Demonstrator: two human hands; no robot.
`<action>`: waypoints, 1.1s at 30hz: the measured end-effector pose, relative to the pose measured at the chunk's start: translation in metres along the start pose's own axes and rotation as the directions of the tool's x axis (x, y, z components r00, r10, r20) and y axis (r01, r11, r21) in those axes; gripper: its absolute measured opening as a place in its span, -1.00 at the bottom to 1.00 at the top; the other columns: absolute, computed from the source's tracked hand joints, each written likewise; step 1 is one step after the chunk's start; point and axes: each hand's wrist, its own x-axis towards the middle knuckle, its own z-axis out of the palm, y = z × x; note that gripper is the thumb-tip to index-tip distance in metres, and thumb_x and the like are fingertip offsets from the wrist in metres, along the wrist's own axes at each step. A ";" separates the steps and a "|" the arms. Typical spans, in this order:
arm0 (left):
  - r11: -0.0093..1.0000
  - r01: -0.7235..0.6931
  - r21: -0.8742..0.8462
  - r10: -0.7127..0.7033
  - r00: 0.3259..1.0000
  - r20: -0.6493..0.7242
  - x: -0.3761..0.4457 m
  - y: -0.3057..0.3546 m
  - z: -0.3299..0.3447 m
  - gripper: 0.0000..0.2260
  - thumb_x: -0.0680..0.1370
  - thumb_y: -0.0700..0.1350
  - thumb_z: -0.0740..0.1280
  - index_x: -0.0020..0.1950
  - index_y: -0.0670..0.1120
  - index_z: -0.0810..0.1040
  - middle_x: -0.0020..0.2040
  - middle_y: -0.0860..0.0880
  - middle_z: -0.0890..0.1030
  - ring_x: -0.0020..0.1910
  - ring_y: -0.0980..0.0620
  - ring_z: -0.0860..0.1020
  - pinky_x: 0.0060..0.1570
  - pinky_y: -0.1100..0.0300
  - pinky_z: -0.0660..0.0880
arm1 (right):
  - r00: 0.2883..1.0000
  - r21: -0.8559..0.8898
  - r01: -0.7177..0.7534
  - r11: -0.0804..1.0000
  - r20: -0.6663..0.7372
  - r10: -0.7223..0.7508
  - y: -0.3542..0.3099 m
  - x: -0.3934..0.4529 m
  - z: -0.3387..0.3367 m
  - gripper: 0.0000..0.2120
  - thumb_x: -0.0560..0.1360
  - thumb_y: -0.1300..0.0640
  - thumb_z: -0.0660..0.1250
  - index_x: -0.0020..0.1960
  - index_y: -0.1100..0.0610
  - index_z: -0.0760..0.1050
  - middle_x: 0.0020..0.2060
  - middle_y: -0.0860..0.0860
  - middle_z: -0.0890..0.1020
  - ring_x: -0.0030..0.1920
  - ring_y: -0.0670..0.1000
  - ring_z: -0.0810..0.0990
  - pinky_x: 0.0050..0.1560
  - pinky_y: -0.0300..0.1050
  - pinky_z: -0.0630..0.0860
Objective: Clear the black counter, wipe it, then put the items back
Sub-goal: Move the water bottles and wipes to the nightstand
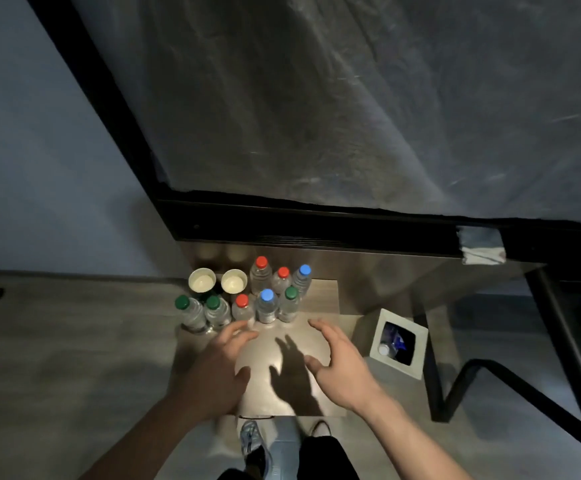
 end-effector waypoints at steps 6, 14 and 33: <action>0.993 -0.060 0.101 0.064 0.997 -0.039 -0.043 0.032 -0.015 -0.42 0.44 0.02 0.31 0.49 0.15 0.42 0.49 0.40 0.14 0.52 0.17 0.25 0.45 0.27 0.22 | 1.000 -0.016 -0.003 1.000 -0.023 0.002 0.007 -0.067 -0.040 -0.36 0.62 -0.04 0.37 0.62 -0.16 0.20 0.63 -0.17 0.19 0.62 -0.10 0.14 0.63 -0.12 0.08; 0.934 -0.175 0.313 0.160 0.984 0.072 -0.050 0.153 0.010 -0.42 0.59 0.11 0.33 0.58 0.23 0.22 0.59 0.27 0.09 0.56 0.17 0.16 0.60 0.05 0.17 | 0.988 -0.056 -0.034 0.998 -0.150 0.025 0.060 -0.150 -0.112 -0.38 0.63 -0.17 0.32 0.62 -0.21 0.18 0.63 -0.25 0.11 0.62 -0.10 0.11 0.63 -0.05 0.11; 0.804 -0.438 0.403 0.380 0.899 0.220 -0.085 0.440 0.255 -0.36 0.61 0.25 0.28 0.63 0.24 0.10 0.67 0.21 -0.12 0.66 0.07 -0.13 0.63 0.01 0.01 | 0.899 0.019 -0.252 0.968 -0.365 0.241 0.352 -0.417 -0.273 -0.33 0.59 -0.23 0.35 0.63 -0.23 0.17 0.65 -0.22 0.06 0.64 -0.06 0.08 0.63 -0.01 0.13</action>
